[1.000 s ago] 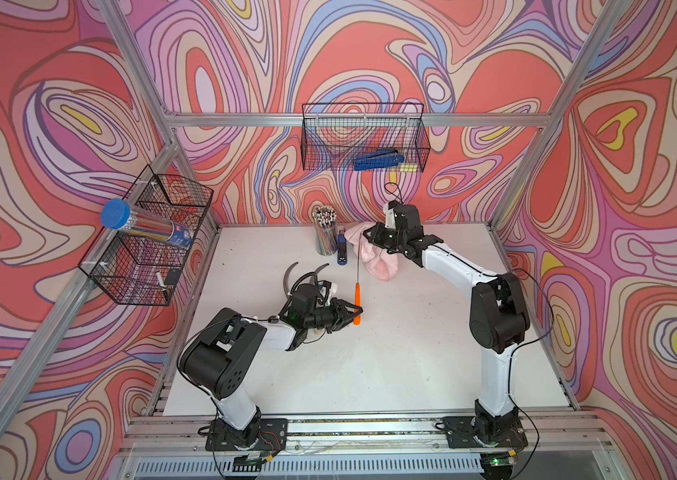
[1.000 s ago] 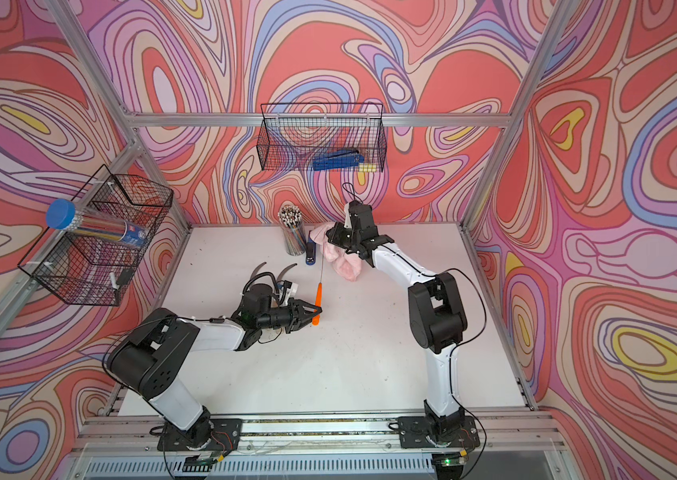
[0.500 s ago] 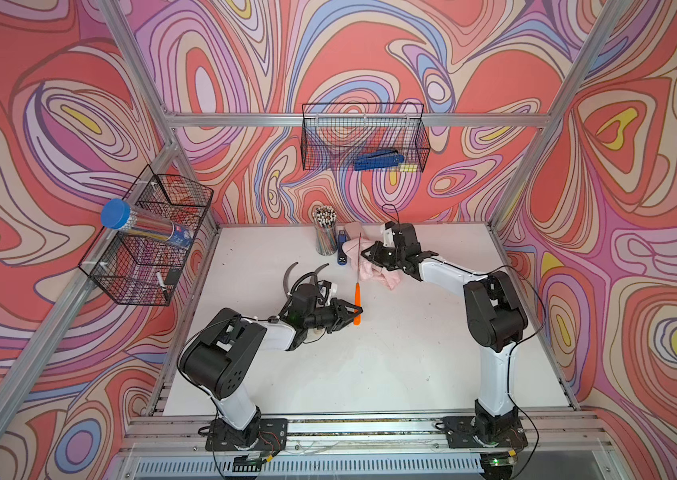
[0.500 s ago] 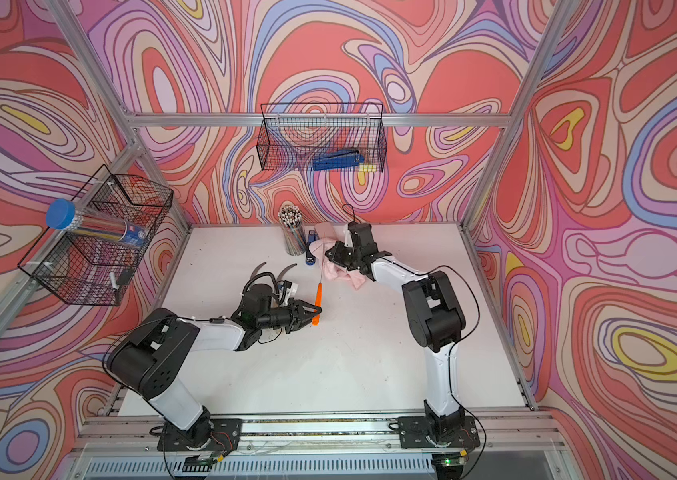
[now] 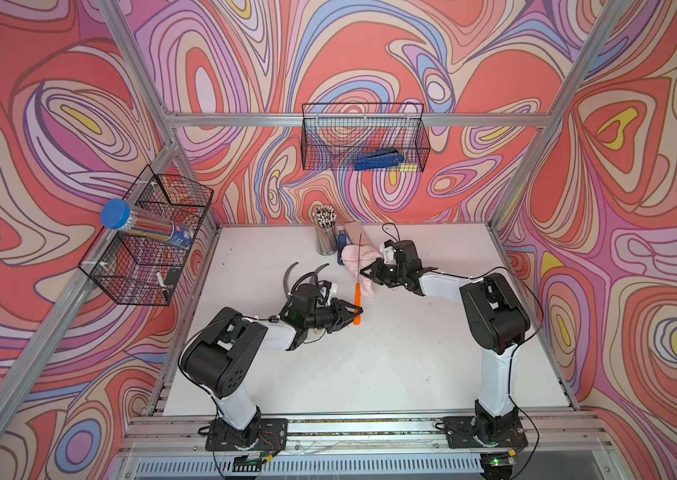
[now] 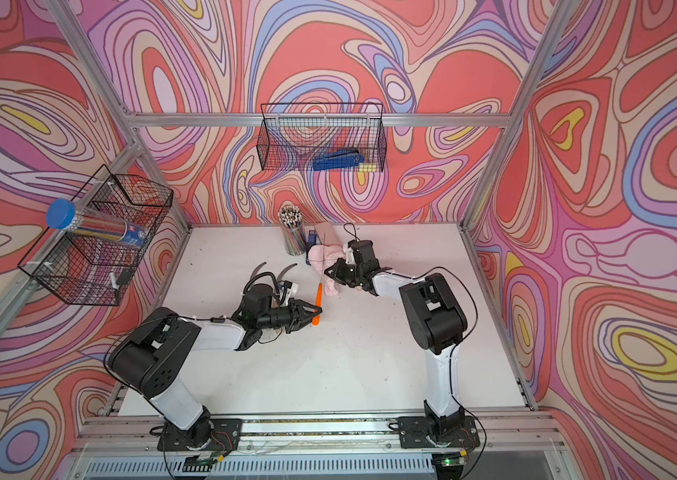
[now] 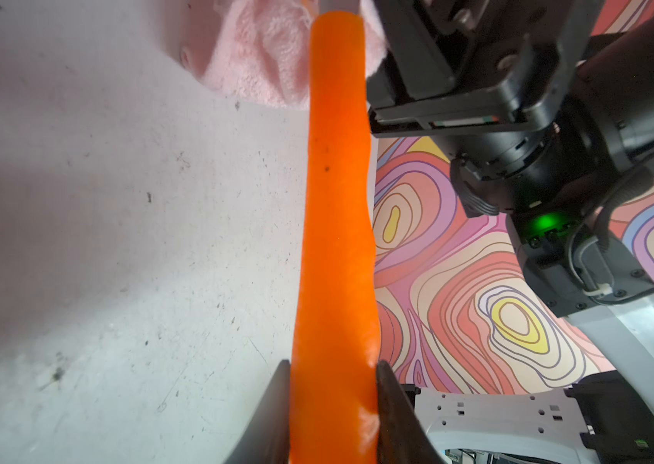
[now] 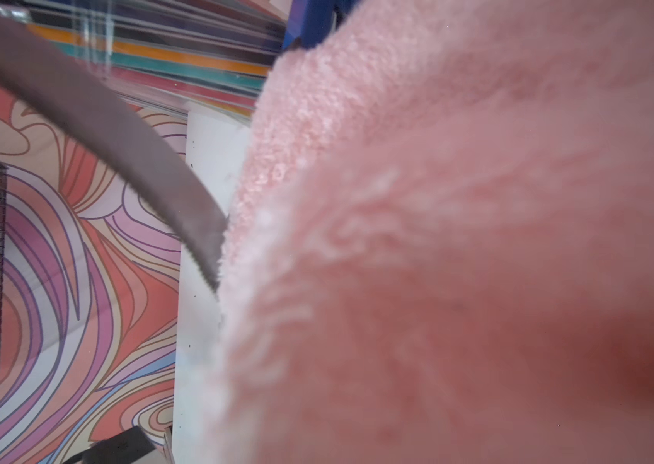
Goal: Wipe small sickles with rags
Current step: Wipe the small sickle.
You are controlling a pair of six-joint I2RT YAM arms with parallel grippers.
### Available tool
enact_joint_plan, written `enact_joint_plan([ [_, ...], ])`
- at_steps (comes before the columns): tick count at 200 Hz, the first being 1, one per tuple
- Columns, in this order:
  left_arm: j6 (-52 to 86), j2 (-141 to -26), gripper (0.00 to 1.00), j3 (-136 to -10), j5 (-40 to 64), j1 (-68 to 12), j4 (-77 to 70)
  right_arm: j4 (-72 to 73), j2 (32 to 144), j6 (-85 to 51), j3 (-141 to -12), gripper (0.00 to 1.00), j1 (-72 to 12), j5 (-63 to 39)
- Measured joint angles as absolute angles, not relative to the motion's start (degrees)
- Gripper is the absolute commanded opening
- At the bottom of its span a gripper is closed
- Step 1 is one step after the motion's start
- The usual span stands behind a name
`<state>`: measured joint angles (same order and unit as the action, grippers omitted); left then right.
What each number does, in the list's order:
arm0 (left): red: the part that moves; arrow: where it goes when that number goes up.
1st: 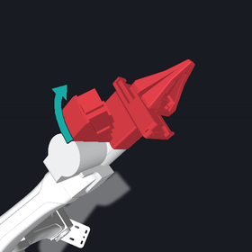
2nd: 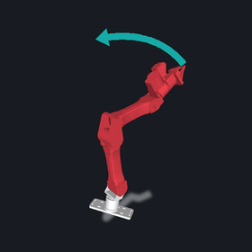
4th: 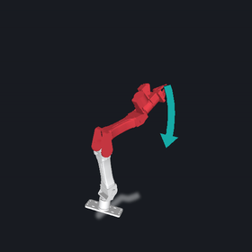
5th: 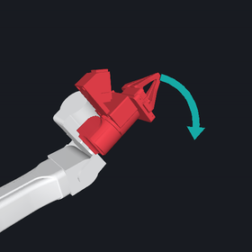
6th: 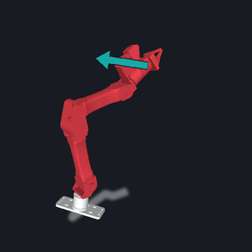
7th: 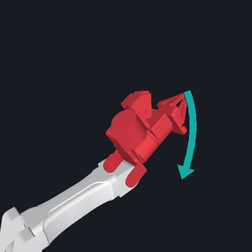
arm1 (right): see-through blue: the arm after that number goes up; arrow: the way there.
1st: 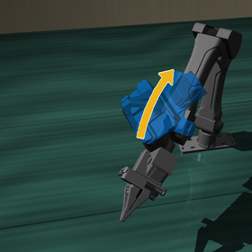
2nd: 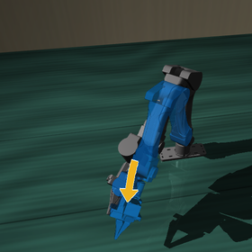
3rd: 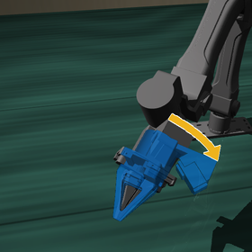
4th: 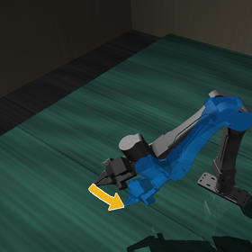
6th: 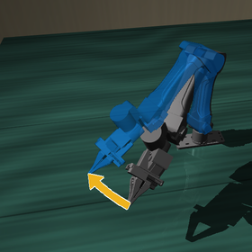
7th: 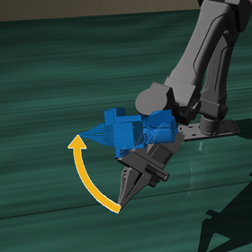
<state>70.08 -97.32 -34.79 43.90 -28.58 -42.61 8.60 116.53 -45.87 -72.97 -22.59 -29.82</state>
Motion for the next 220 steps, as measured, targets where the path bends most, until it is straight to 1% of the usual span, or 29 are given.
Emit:
enact_joint_plan([
  [57,69.63,-97.34,0.0,-35.0,43.64,-28.56,-42.37,12.91,115.59,-49.87,-71.96,0.0,-23.49,-31.53],
  [113,69.65,-97.38,0.0,-35.0,43.42,-28.56,-42.17,12.12,115.59,-51.09,-72.55,0.0,-24.12,-31.27],
  [152,69.25,-97.38,0.0,-35.11,43.22,-28.51,-42.24,7.99,116.22,-50.83,-79.0,0.0,-24.14,-30.0],
  [220,69.25,-97.38,0.0,-35.9,41.69,-28.03,-43.51,1.48,121.1,-50.0,-91.81,0.0,-24.03,-29.45],
])
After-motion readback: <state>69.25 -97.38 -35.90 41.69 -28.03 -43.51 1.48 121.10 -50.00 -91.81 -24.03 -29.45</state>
